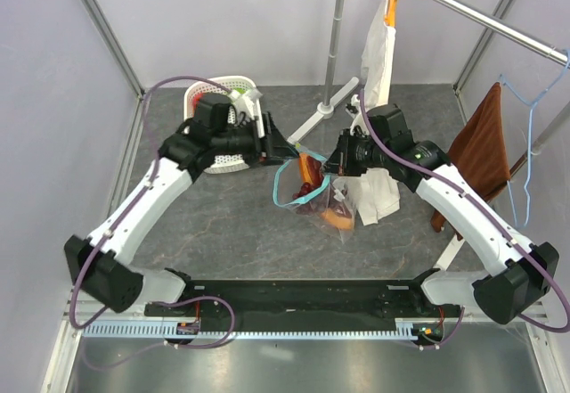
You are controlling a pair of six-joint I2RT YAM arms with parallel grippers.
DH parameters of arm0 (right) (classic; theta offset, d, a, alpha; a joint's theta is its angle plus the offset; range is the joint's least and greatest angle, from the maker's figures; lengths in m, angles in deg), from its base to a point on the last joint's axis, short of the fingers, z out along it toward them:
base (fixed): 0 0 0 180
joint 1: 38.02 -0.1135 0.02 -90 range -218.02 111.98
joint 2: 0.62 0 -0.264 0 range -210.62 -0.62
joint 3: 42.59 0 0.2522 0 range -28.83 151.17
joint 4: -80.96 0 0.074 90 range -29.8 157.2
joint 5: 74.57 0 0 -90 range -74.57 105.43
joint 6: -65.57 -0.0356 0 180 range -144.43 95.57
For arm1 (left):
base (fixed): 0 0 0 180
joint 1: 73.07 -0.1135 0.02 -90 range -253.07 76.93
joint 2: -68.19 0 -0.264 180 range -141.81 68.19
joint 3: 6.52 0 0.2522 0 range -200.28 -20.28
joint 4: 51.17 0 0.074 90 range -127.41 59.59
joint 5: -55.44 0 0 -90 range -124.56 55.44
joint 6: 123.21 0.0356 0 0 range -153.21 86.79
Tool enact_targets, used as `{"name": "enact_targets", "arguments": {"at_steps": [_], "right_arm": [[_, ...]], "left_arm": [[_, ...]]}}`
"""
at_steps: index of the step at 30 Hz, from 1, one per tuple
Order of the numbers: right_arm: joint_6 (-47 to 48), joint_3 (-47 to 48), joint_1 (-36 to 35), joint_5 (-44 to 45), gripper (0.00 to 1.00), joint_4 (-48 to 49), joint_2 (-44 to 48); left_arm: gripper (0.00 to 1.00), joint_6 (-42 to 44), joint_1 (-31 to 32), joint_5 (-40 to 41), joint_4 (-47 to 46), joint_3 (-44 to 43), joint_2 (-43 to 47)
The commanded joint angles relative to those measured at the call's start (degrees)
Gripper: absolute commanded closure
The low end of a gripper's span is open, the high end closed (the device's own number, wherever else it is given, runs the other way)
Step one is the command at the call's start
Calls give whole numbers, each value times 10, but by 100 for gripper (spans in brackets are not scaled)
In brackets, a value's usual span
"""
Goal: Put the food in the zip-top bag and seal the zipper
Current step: Place the fake fruit in the zipper food storage bag.
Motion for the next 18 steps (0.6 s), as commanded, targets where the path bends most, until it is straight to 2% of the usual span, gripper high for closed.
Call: {"name": "enact_targets", "arguments": {"at_steps": [1, 4, 8, 14, 18], "right_arm": [[-13, -6, 7, -23, 100, 33, 24], [-16, -9, 7, -27, 100, 39, 23], [-20, -12, 7, -31, 100, 47, 22], [-16, -7, 8, -37, 100, 47, 17], [-15, -4, 8, -41, 100, 48, 15]], "left_arm": [[31, 85, -71, 10, 13, 29, 98], [35, 135, -79, 53, 62, 73, 115], [32, 133, -77, 49, 76, 131, 99], [28, 111, -53, 12, 19, 172, 70], [31, 111, -24, 22, -5, 182, 49]]}}
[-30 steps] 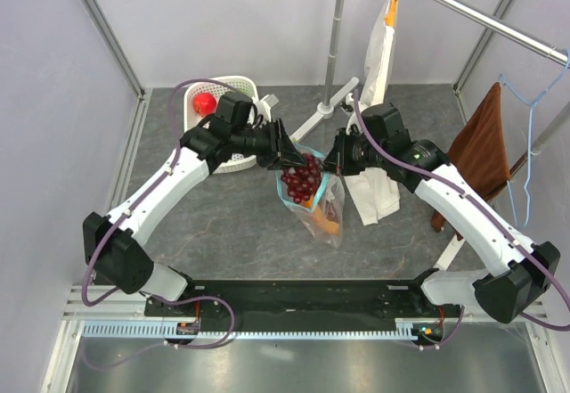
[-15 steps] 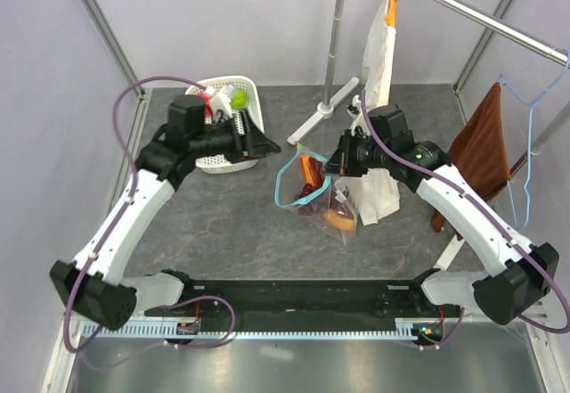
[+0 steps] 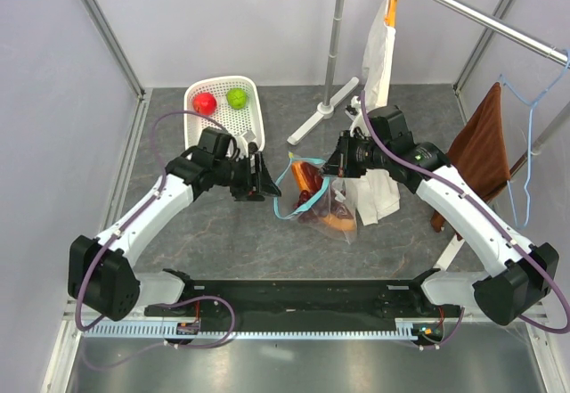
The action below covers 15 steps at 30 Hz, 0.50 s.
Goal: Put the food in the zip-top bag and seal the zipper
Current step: Place the fake fruit in the zipper food storage bag, then adjust the zipper food storage bag at the center of the board.
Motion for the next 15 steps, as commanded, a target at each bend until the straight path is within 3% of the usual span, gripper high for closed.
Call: {"name": "enact_targets", "arguments": {"at_steps": [1, 2, 5, 6, 7, 12, 15], "right_arm": [[-5, 12, 1, -15, 100, 37, 10], [-4, 12, 2, -15, 100, 37, 11], [-1, 11, 1, -14, 100, 36, 11], [0, 10, 2, -13, 100, 34, 14], [6, 10, 2, -5, 100, 28, 14], [64, 36, 2, 28, 100, -38, 37], [83, 46, 2, 43, 100, -71, 51]], "left_arm": [[33, 7, 25, -10, -51, 7, -10], [36, 5, 27, -18, -57, 11, -16], [70, 8, 29, -61, -60, -1, -39], [87, 21, 29, -71, -46, -29, -40], [95, 26, 28, -86, -40, -47, -36], [98, 37, 29, -123, 39, -230, -22], [98, 36, 31, -142, 70, -268, -21]]}}
